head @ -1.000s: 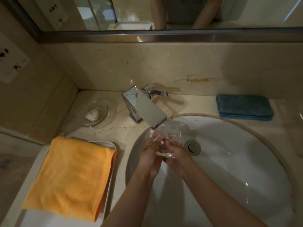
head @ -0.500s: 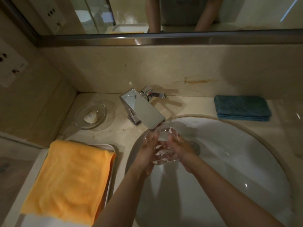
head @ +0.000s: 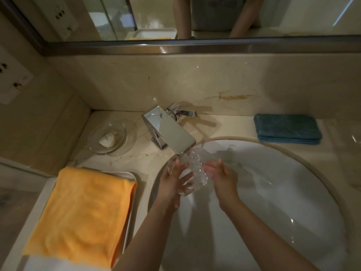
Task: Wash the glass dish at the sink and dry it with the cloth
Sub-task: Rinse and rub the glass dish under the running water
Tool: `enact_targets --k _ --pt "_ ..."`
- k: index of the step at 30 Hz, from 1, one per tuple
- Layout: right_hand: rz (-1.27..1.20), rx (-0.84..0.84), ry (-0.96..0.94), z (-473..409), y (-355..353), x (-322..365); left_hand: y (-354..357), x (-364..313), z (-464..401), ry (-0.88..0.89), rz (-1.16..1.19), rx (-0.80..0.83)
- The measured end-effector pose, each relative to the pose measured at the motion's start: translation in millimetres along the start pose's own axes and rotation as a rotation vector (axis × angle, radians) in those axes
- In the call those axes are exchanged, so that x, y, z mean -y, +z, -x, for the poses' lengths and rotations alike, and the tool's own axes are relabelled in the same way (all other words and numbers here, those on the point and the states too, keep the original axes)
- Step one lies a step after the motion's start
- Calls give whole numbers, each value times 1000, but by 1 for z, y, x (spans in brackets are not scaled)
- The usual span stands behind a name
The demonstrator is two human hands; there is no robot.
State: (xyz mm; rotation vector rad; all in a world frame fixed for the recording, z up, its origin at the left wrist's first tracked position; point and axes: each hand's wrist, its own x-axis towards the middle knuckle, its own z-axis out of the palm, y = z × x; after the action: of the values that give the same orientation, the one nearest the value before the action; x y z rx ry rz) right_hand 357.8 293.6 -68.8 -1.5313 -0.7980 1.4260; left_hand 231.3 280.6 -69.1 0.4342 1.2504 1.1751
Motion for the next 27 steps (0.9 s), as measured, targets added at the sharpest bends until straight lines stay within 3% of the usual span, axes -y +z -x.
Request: enact_targets --k 2,4,6,7,12,18,22,27 --pt "329 291 -158 9 4 3 0 3 -1 -5 -11 22" --pt "809 521 -283 16 9 -2 4 1 2 -5 -41 39" --pt "1138 579 -365 22 15 -4 10 -1 5 -11 -70 44" --pt "1182 606 -388 26 17 -2 12 -1 5 -25 -67 28" --pt "1227 682 -369 19 12 5 11 -1 8 -16 -34 -9" --pt "1347 450 -346 19 10 -4 12 -2 10 -13 -93 63" --pt "1221 490 -245 31 16 -4 10 2 9 -6 -41 54" --pt "998 601 -440 28 12 -1 2 2 4 -39 52 -11"
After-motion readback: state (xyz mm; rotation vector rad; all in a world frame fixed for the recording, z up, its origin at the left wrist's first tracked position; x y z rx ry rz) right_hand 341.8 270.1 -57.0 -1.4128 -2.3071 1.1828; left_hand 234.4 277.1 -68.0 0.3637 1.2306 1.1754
